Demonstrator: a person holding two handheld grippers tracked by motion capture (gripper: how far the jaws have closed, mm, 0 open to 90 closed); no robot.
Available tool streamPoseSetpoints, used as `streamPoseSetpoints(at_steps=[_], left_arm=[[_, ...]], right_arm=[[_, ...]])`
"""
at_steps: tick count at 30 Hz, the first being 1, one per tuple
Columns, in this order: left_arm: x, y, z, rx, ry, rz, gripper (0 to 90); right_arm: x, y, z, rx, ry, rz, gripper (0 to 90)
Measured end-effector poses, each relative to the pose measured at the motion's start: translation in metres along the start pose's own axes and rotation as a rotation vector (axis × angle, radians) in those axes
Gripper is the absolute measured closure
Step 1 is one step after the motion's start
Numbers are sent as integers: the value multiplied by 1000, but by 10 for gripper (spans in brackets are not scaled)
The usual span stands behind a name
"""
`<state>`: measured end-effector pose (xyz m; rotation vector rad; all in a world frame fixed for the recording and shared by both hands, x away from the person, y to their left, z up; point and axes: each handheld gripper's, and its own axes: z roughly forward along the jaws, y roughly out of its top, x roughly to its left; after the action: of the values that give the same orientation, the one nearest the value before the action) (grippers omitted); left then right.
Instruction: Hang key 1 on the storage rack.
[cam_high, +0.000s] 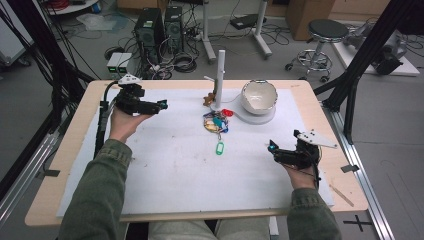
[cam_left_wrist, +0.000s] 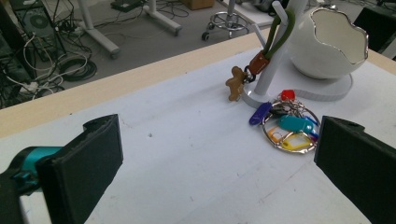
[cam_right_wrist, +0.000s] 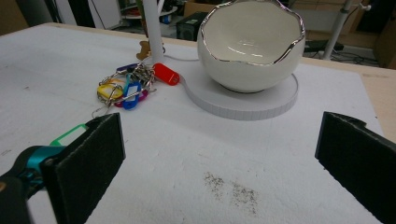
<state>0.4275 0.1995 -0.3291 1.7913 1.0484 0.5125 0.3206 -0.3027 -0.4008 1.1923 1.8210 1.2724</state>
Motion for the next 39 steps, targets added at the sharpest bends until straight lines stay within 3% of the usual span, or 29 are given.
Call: streamPoseSetpoints(at_steps=[20, 30, 36, 39], left_arm=[[9, -37, -41, -56, 38, -58, 16], [8, -52, -51, -65, 55, -51, 16], [9, -63, -58, -84, 57, -73, 16], [6, -69, -63, -77, 67, -51, 16]], right_arm=[[1, 0, 1, 9, 1, -3, 6], [2, 0, 2, 16, 2, -13, 6], [3, 0, 2, 22, 0, -17, 6], [3, 0, 2, 23, 0, -19, 6]])
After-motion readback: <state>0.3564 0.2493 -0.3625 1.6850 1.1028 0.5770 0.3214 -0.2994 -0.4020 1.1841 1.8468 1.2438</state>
